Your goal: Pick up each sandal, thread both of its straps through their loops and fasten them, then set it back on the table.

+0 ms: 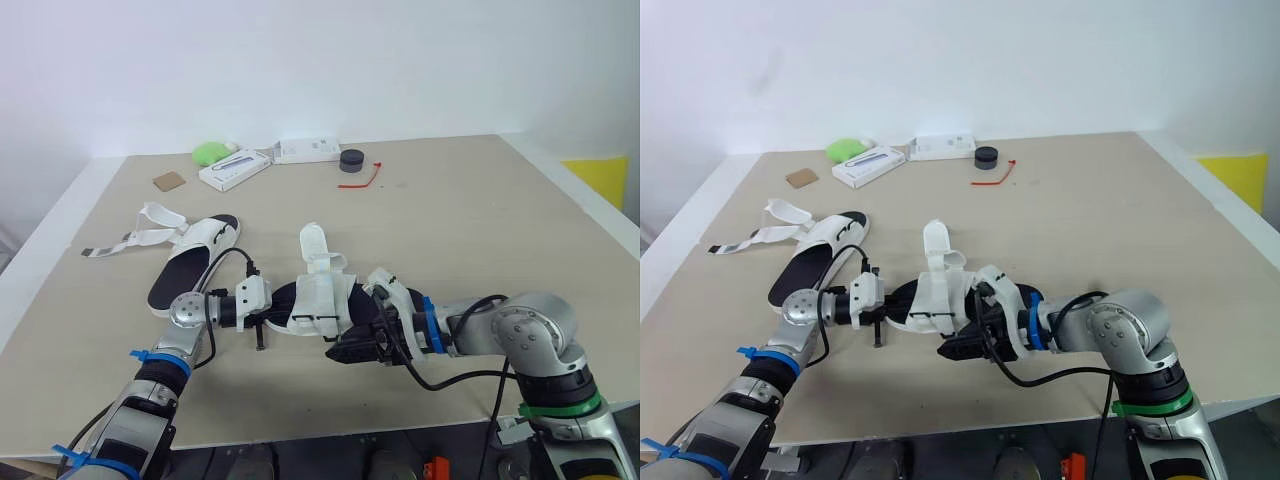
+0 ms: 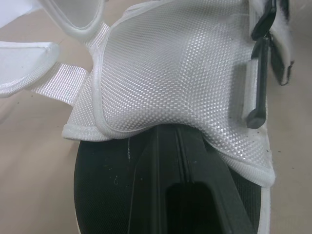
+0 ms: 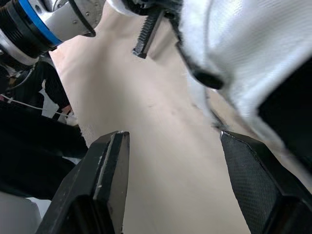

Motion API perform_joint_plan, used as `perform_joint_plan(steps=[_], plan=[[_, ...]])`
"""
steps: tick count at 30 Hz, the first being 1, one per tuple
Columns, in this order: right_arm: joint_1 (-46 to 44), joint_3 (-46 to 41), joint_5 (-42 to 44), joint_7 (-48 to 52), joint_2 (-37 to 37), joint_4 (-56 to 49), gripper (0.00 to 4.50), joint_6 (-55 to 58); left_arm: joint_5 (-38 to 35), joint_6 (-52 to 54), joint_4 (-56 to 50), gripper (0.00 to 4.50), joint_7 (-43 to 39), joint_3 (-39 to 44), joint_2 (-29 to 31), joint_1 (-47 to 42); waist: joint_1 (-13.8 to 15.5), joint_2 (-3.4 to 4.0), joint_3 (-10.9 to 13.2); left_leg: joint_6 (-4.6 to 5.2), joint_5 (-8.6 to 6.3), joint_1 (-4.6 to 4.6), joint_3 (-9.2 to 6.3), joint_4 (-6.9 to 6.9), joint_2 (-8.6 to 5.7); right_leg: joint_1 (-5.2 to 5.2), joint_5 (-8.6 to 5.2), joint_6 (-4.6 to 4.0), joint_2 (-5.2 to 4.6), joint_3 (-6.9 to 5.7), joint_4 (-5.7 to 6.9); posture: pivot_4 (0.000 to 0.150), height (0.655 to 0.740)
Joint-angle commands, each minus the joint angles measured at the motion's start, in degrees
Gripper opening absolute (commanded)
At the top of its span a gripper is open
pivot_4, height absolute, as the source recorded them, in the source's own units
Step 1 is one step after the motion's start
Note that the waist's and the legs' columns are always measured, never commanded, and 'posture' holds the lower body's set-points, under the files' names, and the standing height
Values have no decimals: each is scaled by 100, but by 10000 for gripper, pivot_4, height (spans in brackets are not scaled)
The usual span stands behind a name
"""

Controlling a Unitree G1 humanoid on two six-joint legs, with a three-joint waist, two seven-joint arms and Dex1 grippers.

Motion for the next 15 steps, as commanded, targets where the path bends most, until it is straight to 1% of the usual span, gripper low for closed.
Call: perform_joint_plan(steps=[1, 5, 15], plan=[[-138, -147, 31, 250, -194, -54, 32146, -58, 887, 620, 911, 0, -233, -745, 61, 757, 0, 0, 0, 0, 0, 0, 0, 0, 0, 0, 0, 0, 0, 0, 0, 1500, 7400], [-146, -97, -76, 282, -208, -10, 32146, -133, 889, 614, 935, 0, -217, -743, 47, 754, 0, 0, 0, 0, 0, 5, 0, 0, 0, 0, 0, 0, 0, -1, 1, 1500, 7400], [-172, 165, -337, 15, 520, -2, 32146, -286, 888, 610, 951, 0, -184, -735, 31, 758, 1, -1, -1, 0, 0, 6, 1, 0, -1, 0, 0, 0, 0, 2, 3, 1500, 7400]])
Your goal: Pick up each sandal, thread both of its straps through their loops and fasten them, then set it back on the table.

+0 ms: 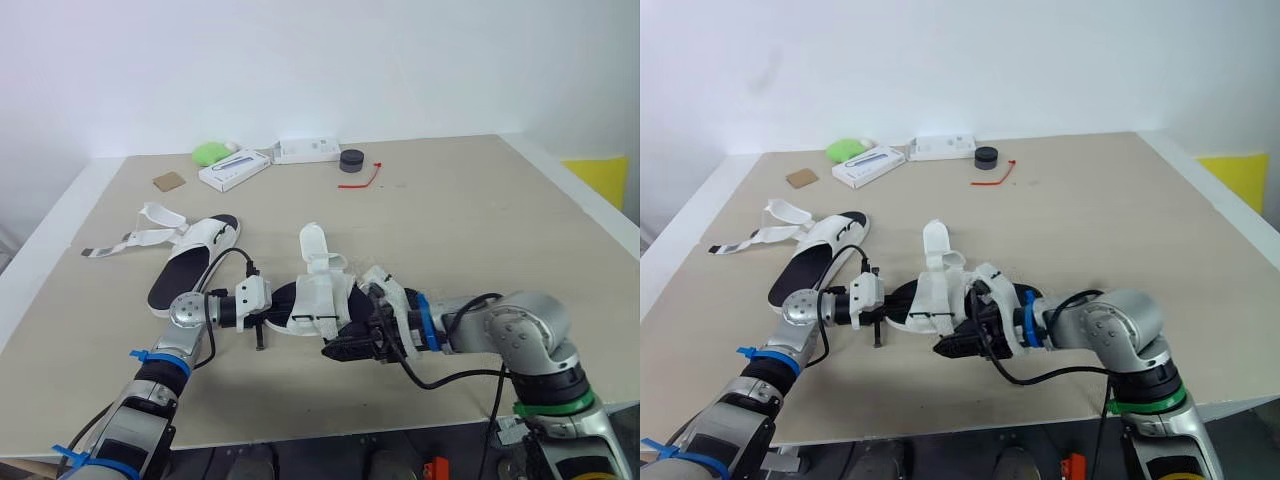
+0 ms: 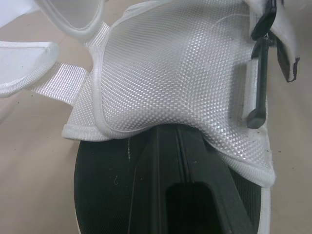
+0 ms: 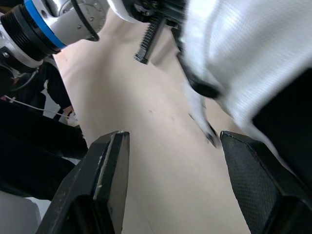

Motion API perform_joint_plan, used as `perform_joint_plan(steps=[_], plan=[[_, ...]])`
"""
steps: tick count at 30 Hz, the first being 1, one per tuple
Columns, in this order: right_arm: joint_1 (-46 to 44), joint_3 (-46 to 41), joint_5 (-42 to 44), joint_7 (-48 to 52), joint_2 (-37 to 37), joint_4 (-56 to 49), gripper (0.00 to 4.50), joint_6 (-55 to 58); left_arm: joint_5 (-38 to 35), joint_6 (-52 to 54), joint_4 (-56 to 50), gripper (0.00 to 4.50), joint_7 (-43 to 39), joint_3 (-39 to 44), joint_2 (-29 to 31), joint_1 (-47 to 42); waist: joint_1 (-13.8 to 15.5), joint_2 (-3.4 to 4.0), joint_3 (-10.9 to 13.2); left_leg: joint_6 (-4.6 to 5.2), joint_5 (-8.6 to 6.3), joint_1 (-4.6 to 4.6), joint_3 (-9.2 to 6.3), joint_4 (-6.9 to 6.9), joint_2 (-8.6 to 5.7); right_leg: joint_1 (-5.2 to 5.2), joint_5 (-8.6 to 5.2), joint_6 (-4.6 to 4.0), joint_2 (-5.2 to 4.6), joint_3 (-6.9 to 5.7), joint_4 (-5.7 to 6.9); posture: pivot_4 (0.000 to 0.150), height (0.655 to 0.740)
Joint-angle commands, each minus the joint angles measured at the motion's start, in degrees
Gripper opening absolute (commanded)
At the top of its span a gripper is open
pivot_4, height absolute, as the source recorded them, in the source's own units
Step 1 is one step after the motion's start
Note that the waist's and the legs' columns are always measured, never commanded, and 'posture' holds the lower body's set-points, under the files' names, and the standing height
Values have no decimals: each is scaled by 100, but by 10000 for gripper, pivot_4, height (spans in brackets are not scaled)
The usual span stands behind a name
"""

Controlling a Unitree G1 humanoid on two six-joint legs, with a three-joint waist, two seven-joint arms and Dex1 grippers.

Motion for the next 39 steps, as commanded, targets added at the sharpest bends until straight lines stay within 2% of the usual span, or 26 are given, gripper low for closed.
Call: perform_joint_plan(steps=[1, 4, 5, 6, 8, 10, 11, 14, 19, 22, 25, 31, 35, 39], plan=[[-167, -50, -38, -69, 253, -48, 32146, -89, 887, 606, 950, 0, -186, -732, 35, 758, -1, 0, 0, 0, 0, 1, 1, 0, 0, 0, 0, 0, 0, 1, 0, 1500, 7400], [-173, -109, -18, -29, 316, -66, 32146, -21, 884, 597, 956, 0, -185, -725, 48, 763, -1, 0, -1, 0, 0, 1, 1, -1, 0, 0, 0, 0, 1, 1, 1, 1500, 7400], [-179, -133, -14, -18, 314, -54, 26994, -2, 884, 595, 959, 0, -182, -723, 49, 762, -1, 0, -1, 0, 0, 1, 1, 0, 0, 0, 0, 0, 1, 2, 2, 1500, 7400], [-180, -151, -11, -8, 304, -46, 24166, 9, 885, 597, 958, 0, -178, -724, 45, 762, -1, 0, -1, 0, 0, 1, 1, -1, 0, 0, 0, 0, 1, 3, 2, 1500, 7400], [-183, -180, -13, 37, 257, -24, 15178, 13, 886, 597, 959, 0, -171, -727, 35, 760, -1, 0, -1, 0, 0, 1, 1, 0, 0, 0, 0, 0, 1, 2, 2, 1500, 7400], [-181, -205, -3, 71, 236, -17, 3727, 19, 887, 596, 969, 0, -164, -727, 24, 754, -1, 0, -1, 0, 0, 1, 0, -1, 0, 0, 0, 0, 1, 2, 4, 1500, 7400], [-184, -227, 33, 102, 224, -29, 709, 44, 888, 593, 977, 0, -161, -728, 16, 750, -1, 0, -1, 0, 0, 1, 1, -1, 0, 0, 0, 0, 1, 2, 5, 1500, 7400], [-162, -280, 244, 323, 94, -226, 709, 90, 889, 588, 987, 0, -157, -729, 3, 744, 1, 0, -1, 0, 0, 1, 1, 0, 0, 0, 0, 0, 1, 2, 6, 1500, 7400], [-319, -996, 1466, 1034, -139, -635, 709, 22, 902, 582, 1014, 0, -149, -732, -17, 732, 35, -1, 0, 1, 0, 2, 1, 0, -6, 5, 0, 0, 1, 13, 11, 1500, 7400], [-589, -1389, 2222, 962, -91, -469, 709, -20, 905, 578, 1029, 0, -149, -730, -21, 724, 36, -1, 1, 0, 0, 8, 0, 0, -6, 6, 1, 1, 2, 13, 15, 1500, 7400], [-802, -1508, 2477, 501, 67, -173, 709, -132, 905, 573, 1038, 0, -145, -732, -23, 720, 37, -6, 2, 0, 0, 7, -1, 0, -5, 4, 0, 1, 3, 13, 15, 1500, 7400], [-1396, -1487, 1491, -1636, 1175, 1211, 709, -314, 909, 569, 1048, 0, -138, -740, -31, 722, 37, 5, 0, 0, 0, 8, 2, 0, -4, -3, 1, 1, 4, 13, 14, 1500, 7400], [-1496, -1566, 1018, -2253, 1561, 1688, 709, -446, 917, 565, 1057, 0, -136, -741, -34, 721, 46, 5, -4, 6, 4, 8, 5, 1, -5, 1, 5, -1, 4, 18, 27, 1500, 7400], [-1560, -1851, 794, -2450, 1599, 2062, 709, -575, 917, 559, 1067, 0, -120, -733, -39, 727, 57, -16, -3, 8, 5, 20, 7, 6, -6, 0, 6, 0, 6, 36, 105, 1500, 7400]])
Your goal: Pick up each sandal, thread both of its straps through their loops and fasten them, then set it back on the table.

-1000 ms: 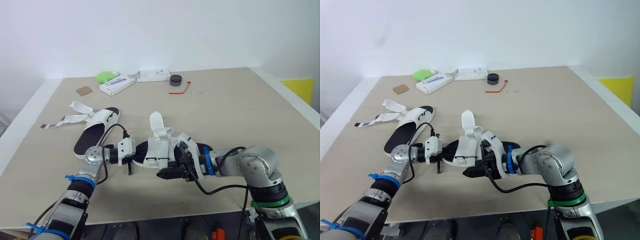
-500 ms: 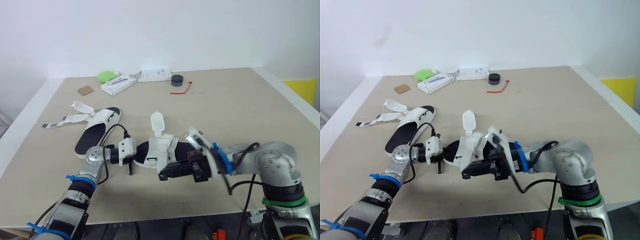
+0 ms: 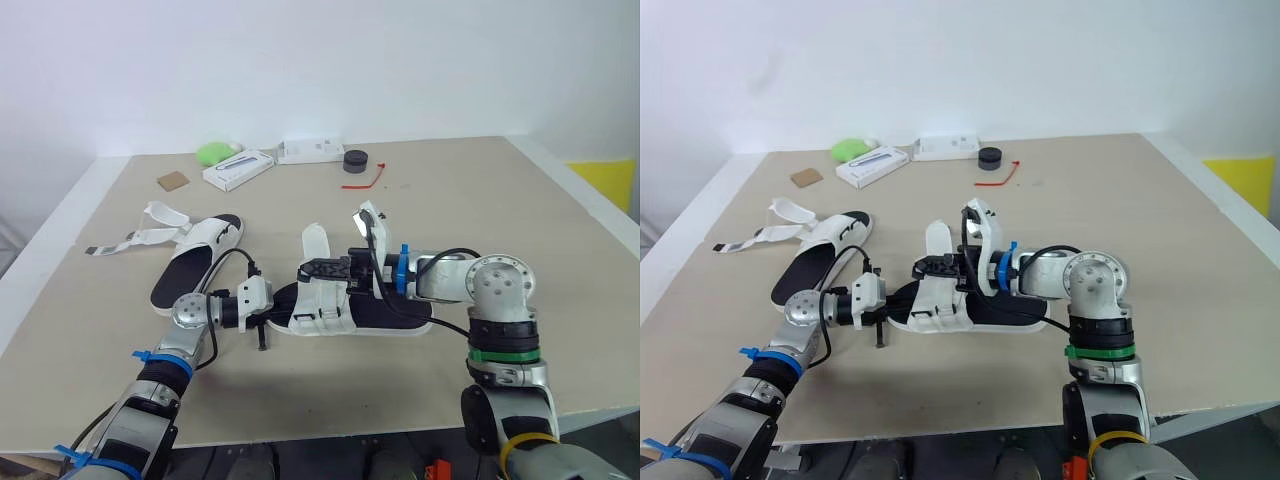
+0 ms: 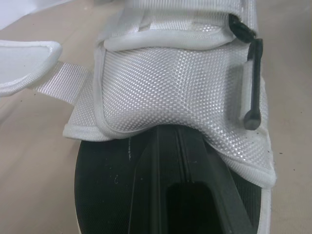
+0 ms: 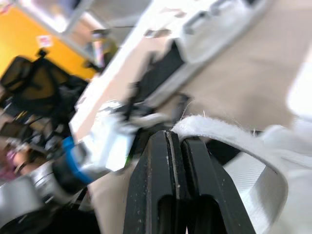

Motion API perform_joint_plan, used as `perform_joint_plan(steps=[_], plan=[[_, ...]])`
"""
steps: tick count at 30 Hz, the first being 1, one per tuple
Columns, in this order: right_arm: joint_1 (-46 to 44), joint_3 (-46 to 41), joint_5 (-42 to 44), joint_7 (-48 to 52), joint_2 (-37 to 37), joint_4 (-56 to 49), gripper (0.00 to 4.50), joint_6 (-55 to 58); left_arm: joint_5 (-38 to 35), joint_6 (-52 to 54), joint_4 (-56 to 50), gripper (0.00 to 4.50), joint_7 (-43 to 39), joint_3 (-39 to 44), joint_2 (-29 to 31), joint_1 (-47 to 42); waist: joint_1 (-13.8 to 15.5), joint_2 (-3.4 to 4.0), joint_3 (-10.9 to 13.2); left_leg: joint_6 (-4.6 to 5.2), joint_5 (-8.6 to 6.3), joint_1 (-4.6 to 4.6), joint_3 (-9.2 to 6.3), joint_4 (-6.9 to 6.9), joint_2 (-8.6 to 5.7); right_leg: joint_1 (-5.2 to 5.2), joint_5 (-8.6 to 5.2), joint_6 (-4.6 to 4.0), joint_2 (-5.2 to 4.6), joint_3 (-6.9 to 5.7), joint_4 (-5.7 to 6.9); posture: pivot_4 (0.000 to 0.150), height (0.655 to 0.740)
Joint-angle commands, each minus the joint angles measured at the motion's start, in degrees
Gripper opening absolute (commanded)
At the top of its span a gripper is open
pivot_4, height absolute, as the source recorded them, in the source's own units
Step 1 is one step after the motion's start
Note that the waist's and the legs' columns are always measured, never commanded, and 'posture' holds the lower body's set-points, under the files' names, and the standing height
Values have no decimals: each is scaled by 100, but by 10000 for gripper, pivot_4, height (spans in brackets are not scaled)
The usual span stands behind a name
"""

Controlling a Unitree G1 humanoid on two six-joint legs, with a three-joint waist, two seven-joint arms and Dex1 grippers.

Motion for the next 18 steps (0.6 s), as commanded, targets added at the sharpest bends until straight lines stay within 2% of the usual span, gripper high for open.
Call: perform_joint_plan(steps=[1, 10, 18], plan=[[-234, -438, -153, -143, -24, 87, 709, -257, 920, 554, 1041, 0, -159, -737, 28, 731, 6, 2, 0, 0, 0, 1, -4, -3, 3, 0, 0, 0, 5, 0, 6, 1500, 7400], [-256, -1019, -280, -662, 262, 726, 709, -124, 925, 534, 1066, 0, -161, -748, 31, 736, 6, 3, 0, 0, 0, 16, -10, -6, 3, 1, 0, 0, 5, 3, 36, 1500, 7400], [-299, -1108, 532, 59, 394, 93, 709, 2, 936, 527, 1067, 0, -185, -760, 56, 734, 5, 6, 1, 0, 0, 17, -13, -6, 3, 1, 0, 0, 5, 4, 39, 1500, 7400]])
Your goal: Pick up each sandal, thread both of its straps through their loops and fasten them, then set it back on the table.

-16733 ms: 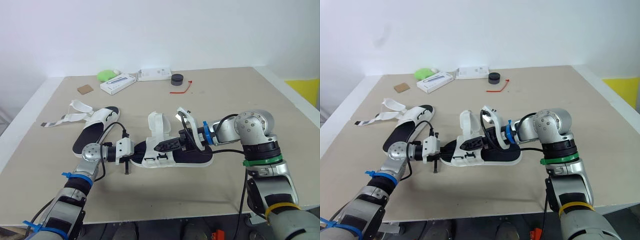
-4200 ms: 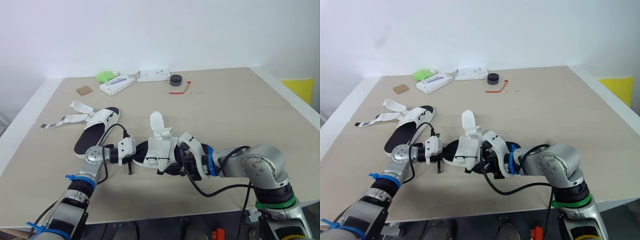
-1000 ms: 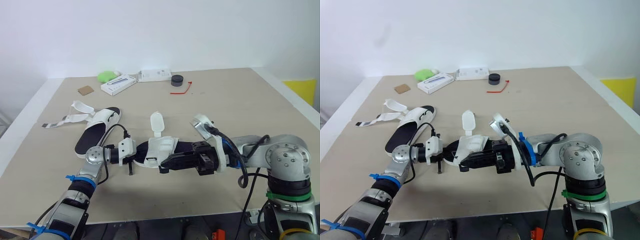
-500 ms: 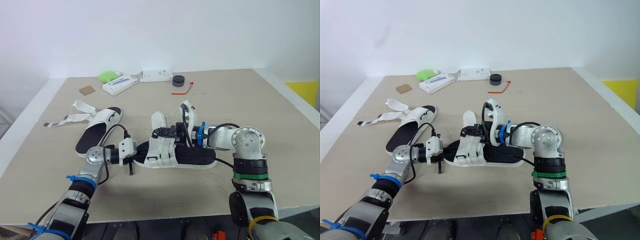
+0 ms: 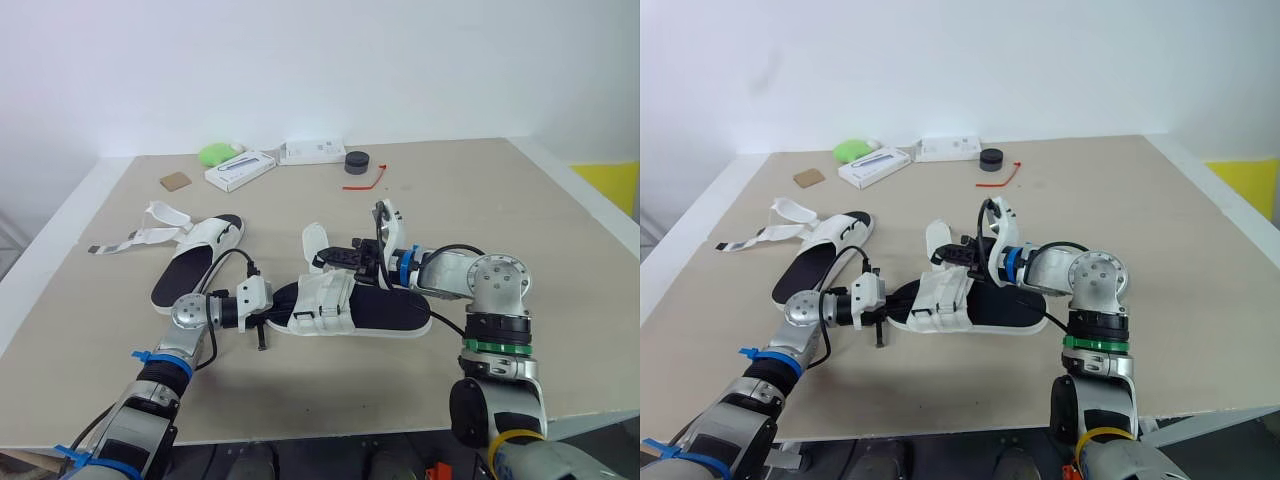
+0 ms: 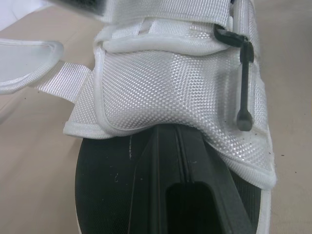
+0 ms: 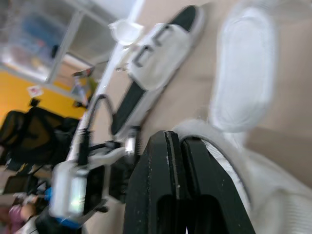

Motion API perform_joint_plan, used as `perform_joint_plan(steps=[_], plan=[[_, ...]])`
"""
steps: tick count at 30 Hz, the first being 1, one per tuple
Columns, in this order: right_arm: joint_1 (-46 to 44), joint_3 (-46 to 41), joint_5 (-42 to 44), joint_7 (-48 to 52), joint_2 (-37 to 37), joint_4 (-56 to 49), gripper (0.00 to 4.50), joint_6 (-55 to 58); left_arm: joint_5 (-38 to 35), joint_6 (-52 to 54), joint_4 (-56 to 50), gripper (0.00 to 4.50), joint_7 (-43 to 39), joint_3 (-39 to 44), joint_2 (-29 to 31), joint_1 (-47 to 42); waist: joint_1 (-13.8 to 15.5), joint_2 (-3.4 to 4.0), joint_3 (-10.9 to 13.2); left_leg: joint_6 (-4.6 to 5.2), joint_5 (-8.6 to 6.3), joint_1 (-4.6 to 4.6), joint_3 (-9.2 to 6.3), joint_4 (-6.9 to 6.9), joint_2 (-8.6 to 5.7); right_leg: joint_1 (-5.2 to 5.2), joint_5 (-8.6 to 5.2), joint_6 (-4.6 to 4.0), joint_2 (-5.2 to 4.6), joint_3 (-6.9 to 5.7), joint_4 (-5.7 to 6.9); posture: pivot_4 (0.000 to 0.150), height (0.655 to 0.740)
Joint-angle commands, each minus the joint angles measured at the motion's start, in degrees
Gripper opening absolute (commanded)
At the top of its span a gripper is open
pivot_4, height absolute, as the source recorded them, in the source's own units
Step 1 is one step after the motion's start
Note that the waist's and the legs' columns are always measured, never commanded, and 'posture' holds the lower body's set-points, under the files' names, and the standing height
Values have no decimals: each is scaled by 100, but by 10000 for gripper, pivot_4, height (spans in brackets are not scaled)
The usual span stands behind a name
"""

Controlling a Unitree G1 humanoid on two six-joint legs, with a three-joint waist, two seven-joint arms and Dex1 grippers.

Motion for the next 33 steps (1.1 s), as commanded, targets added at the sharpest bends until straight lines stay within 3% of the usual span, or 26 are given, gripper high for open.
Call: perform_joint_plan(steps=[1, 7, 16, 24, 25, 27, 33], plan=[[-204, -263, 582, 351, 47, -555, 709, -50, 935, 527, 1041, 0, -225, -759, 47, 735, -1, 2, 2, 0, 0, 0, 0, 0, 0, -1, 0, 0, 0, 0, 0, 1500, 7400], [-169, -254, 1027, 431, 38, -696, 709, -147, 927, 527, 1028, 0, -231, -756, 58, 754, -5, 3, 4, -1, 0, 0, -2, 0, 0, -3, 0, 0, 0, 0, 0, 1500, 7400], [221, 104, -90, 551, -57, 367, 709, -679, 914, 560, 1002, 0, -223, -751, 45, 726, -7, 3, 0, -1, 0, 0, -1, 0, 0, -4, 0, 0, 0, 0, -1, 1500, 7400], [204, -118, -849, 408, -304, 1336, 709, -1197, 909, 588, 993, 0, -204, -735, 51, 692, -7, 5, -1, -1, -1, 2, -1, -1, 0, -2, 0, 0, 0, 0, 0, 1500, 7400], [223, -127, -956, 326, -316, 1489, 7663, -1233, 906, 592, 984, 0, -205, -735, 50, 698, -7, 3, -1, -1, -1, 2, 0, 0, -1, -1, 0, 0, 0, 1, 0, 1500, 7400], [257, -103, -1086, 275, -334, 1626, 13605, -1239, 902, 600, 969, 0, -210, -737, 44, 700, -7, -3, -7, -1, 0, 2, 0, 0, -2, 0, 0, 0, 0, 1, 0, 1500, 7400], [65, -348, -1131, 330, -308, 1736, 44765, -1197, 886, 628, 932, 0, -232, -733, 26, 688, -7, 15, -8, -1, 0, 11, -1, -3, -1, 5, 0, 0, 0, 1, 6, 1500, 7400]])
